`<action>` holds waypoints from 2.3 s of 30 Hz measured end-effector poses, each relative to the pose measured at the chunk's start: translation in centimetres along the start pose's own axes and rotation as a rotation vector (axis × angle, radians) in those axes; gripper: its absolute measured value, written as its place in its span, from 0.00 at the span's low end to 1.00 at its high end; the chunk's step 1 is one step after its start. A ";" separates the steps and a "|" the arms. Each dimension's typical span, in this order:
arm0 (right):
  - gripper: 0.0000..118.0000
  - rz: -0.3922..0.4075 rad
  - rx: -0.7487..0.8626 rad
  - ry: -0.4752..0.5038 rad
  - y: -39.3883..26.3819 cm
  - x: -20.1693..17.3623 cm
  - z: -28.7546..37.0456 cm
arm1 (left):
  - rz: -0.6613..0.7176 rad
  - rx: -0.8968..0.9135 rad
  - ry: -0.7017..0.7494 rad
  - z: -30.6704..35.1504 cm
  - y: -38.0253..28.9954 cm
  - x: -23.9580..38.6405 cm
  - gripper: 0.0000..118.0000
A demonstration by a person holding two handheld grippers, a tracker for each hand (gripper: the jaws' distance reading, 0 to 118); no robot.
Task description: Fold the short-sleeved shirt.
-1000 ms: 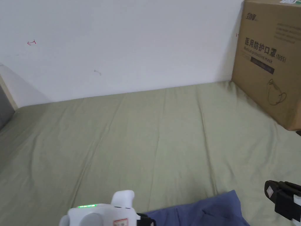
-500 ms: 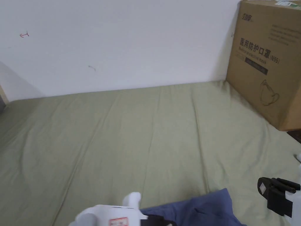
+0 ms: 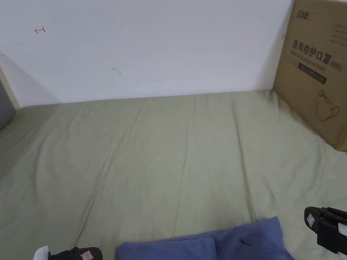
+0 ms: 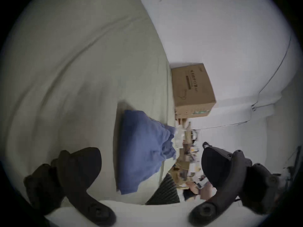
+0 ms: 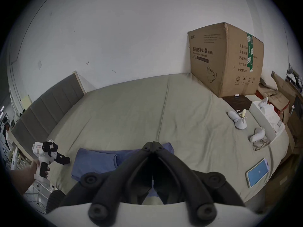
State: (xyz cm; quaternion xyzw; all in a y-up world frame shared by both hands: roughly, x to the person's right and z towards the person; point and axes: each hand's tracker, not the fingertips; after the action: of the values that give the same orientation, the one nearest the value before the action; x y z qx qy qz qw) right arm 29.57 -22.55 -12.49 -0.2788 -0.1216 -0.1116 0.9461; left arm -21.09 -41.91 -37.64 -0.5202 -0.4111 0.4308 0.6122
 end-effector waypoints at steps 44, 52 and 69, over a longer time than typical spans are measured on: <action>0.00 -0.144 -0.008 0.102 -0.5 2.4 2.0 | -0.325 -0.063 0.539 -14.5 -3.3 18.3 0.08; 0.00 -0.172 -0.020 0.052 -0.9 4.6 2.3 | -0.212 -0.250 0.475 -26.1 -3.3 13.4 0.53; 0.00 -0.172 0.006 0.070 -0.9 4.6 2.1 | -0.624 -0.232 0.452 -22.1 -6.6 18.7 0.02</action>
State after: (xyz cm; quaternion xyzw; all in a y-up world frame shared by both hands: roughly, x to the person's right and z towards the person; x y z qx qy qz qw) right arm 33.29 -22.72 -8.99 -0.2606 -0.1121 -0.2016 0.9375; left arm 6.00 -30.86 -32.74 -0.5176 -0.4502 0.0497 0.7259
